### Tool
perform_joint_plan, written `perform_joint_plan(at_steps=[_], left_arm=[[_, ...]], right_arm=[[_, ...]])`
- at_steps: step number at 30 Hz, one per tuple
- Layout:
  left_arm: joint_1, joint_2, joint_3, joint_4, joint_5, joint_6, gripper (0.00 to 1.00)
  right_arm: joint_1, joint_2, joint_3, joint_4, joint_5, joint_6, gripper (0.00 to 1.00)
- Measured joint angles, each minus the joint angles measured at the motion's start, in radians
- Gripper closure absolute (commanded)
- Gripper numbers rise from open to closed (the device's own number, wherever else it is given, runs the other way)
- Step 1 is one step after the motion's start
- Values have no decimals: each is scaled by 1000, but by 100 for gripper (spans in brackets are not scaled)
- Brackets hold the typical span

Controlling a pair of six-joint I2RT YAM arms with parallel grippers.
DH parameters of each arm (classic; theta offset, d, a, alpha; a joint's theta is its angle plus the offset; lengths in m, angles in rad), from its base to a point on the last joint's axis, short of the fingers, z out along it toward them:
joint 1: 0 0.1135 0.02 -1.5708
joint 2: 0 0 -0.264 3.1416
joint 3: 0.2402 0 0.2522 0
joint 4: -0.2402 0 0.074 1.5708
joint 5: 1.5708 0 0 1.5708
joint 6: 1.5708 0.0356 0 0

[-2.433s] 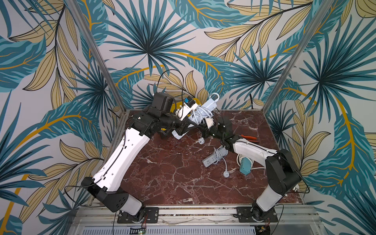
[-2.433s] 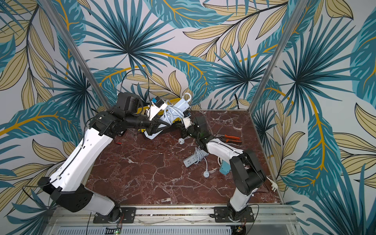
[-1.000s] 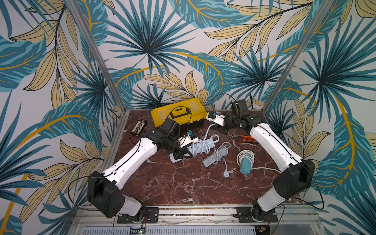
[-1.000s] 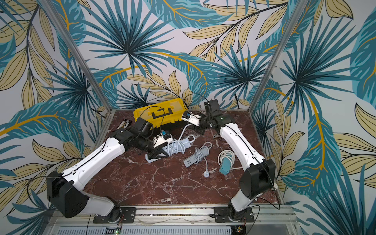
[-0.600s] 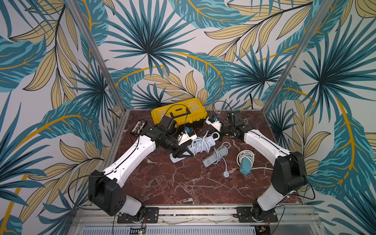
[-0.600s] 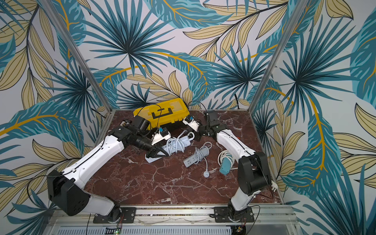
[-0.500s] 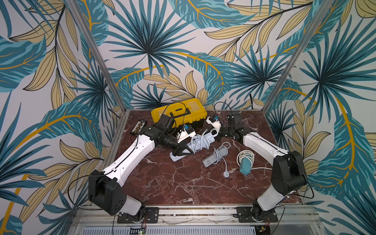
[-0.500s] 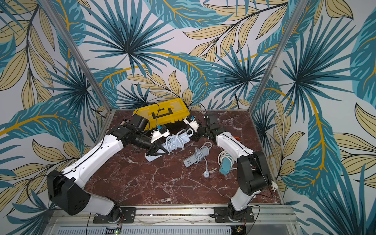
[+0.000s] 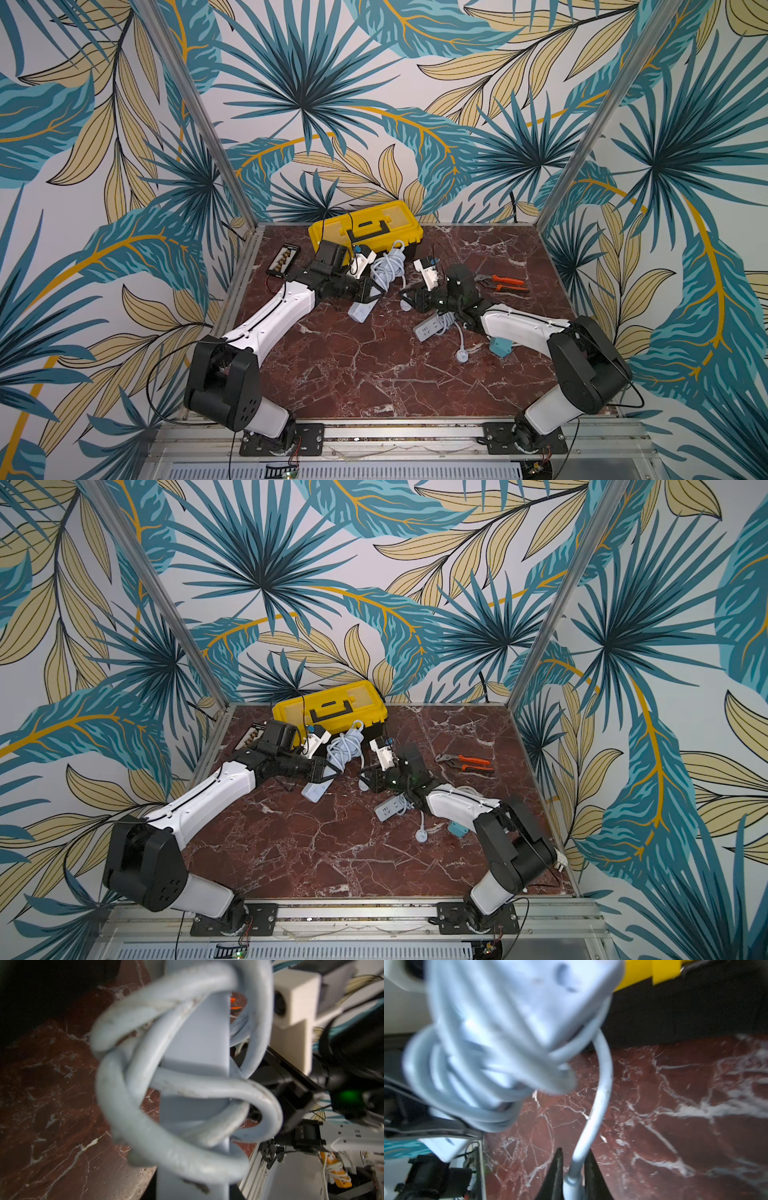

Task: Wrap the cord around the power strip
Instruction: Wrap the power cord around the power strip, then place the power strip at the center of the board.

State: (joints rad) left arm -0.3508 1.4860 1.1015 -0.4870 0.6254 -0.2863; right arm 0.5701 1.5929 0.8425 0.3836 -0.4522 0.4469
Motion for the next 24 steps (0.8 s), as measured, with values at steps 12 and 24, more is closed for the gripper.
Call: perform_joint_plan(at_steps=[12,24], left_arm=[[-79,-177,-403,134,-248,-272,99],[-92,-115,-500,250,-360,-328,94]], right_arm=[[195,50,17,-150,312,456,88],[260,203,230,-418,404,510,51]])
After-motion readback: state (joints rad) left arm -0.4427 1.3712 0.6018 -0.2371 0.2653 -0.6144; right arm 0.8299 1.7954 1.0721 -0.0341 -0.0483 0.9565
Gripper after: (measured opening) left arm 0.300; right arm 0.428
